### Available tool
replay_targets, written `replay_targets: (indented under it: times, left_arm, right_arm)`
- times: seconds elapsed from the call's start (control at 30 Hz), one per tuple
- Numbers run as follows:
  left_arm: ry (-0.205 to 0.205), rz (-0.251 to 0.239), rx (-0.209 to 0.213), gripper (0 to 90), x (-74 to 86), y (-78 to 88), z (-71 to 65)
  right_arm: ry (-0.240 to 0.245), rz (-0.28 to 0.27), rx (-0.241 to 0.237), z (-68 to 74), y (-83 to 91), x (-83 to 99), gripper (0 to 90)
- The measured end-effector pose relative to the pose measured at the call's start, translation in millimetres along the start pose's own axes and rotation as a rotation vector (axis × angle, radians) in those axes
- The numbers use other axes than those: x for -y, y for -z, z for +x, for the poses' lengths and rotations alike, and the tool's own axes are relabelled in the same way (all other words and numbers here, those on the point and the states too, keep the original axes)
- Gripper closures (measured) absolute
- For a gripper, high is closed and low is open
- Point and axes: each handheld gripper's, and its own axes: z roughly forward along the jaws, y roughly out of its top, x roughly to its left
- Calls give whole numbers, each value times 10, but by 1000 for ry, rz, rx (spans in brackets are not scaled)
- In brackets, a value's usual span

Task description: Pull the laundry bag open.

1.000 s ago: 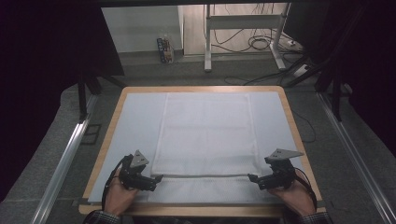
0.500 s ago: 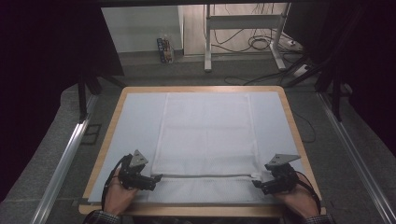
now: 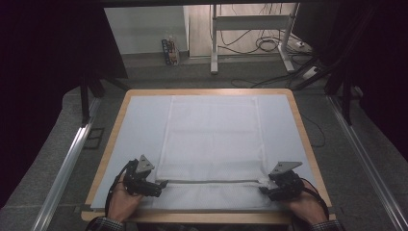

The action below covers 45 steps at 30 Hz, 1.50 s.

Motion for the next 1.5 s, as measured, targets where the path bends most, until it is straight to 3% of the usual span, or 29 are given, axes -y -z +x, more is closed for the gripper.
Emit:
replay_targets:
  times: [0.23, 0.4, 0.53, 0.57, 0.67, 0.77, 0.9, 1.03, 1.07, 1.23, 1.3, 1.5]
  left_arm:
    - [-1, -2, -4, 15, -2, 7, 0]
    - [0, -4, -5, 16, -7, 6, -2]
    - [9, -9, 2, 19, -15, 19, -1]
    - [15, -15, 7, 22, -19, 21, 0]
    - [26, -28, 23, 27, -39, 36, -6]
    - [34, -46, 55, 19, -97, 32, -48]
    - [47, -74, 104, 19, -186, -2, -123]
    - [19, -84, 129, 40, -270, -42, -213]
    - [8, -99, 155, 45, -336, -69, -278]
    - [-12, -118, 203, 53, -471, -143, -400]
    - [-16, -133, 244, 54, -575, -234, -496]
    - [-63, -125, 274, 49, -725, -449, -656]
  right_arm:
    - [0, -18, -12, 11, 18, 10, 622]
    - [34, -32, -39, 26, 33, 12, 787]
    - [41, -45, -43, 15, 53, 8, 807]
    - [40, -82, -41, 7, 99, 2, 811]
    - [39, -126, -40, -2, 154, -3, 816]
    - [29, -178, -46, -15, 216, -16, 821]
    - [11, -199, -73, -22, 241, -33, 823]
    - [2, -204, -88, -17, 252, -54, 822]
    - [10, -198, -87, 3, 256, -75, 822]
    - [24, -177, -66, 38, 258, -115, 822]
    - [13, -166, -64, 43, 250, -135, 821]
    - [13, -162, -55, 49, 243, -135, 820]
